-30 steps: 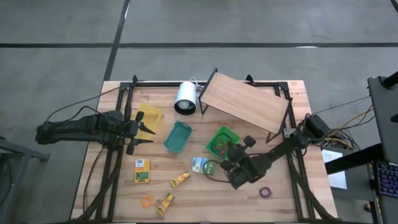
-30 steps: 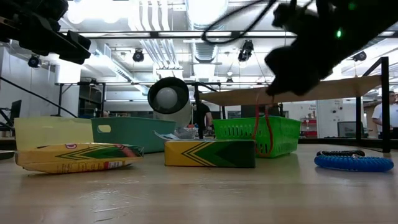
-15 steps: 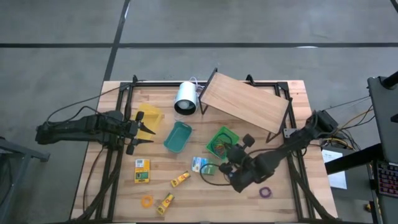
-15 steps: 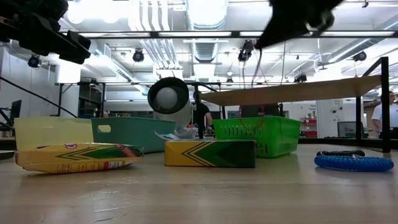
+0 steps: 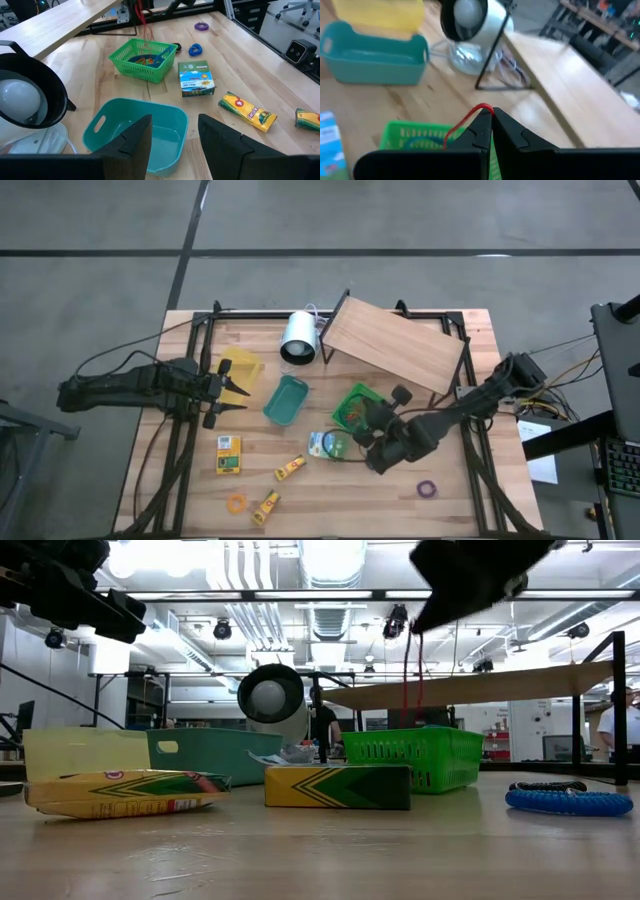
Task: Pick & Place Office Desk Supplies
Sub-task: Put the red rubber band into the green bin
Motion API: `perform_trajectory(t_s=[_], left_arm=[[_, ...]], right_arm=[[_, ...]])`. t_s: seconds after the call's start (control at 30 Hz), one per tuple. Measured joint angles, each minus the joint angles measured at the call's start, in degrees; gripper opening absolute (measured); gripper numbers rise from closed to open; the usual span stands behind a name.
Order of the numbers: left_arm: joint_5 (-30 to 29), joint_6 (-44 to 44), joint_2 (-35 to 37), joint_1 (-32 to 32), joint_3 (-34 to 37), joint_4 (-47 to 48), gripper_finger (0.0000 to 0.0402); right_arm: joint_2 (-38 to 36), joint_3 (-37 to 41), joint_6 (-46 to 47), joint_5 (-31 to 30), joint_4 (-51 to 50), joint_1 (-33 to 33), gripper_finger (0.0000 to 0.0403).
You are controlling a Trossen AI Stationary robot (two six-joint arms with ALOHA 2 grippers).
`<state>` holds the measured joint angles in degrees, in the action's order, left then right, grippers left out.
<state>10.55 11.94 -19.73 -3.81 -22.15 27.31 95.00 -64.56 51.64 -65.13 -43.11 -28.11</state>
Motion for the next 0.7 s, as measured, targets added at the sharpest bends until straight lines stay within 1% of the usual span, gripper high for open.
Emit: perform_trajectory(t_s=[0.1, 0.33, 0.5, 0.7], left_arm=[[0.00, 0.00, 0.00, -0.02, 0.00, 0.00, 0.0164], [0.00, 0.01, 0.00, -0.01, 0.00, 0.00, 0.0164], [0.00, 0.01, 0.00, 0.00, 0.00, 0.00, 0.0164], [0.00, 0.01, 0.00, -0.02, 0.00, -0.01, 0.0164]], right_arm=[[0.00, 2.24, 2.25, 4.25, 0.18, 1.77, 0.0008], [0.00, 6.24, 3.71, 17.99, 4.45, 6.08, 0.0008], [0.00, 6.39, 4.74, 28.19, 6.05, 9.77, 0.0008], [0.00, 4.34, 3.42, 39.74, 6.62, 13.81, 0.0008]])
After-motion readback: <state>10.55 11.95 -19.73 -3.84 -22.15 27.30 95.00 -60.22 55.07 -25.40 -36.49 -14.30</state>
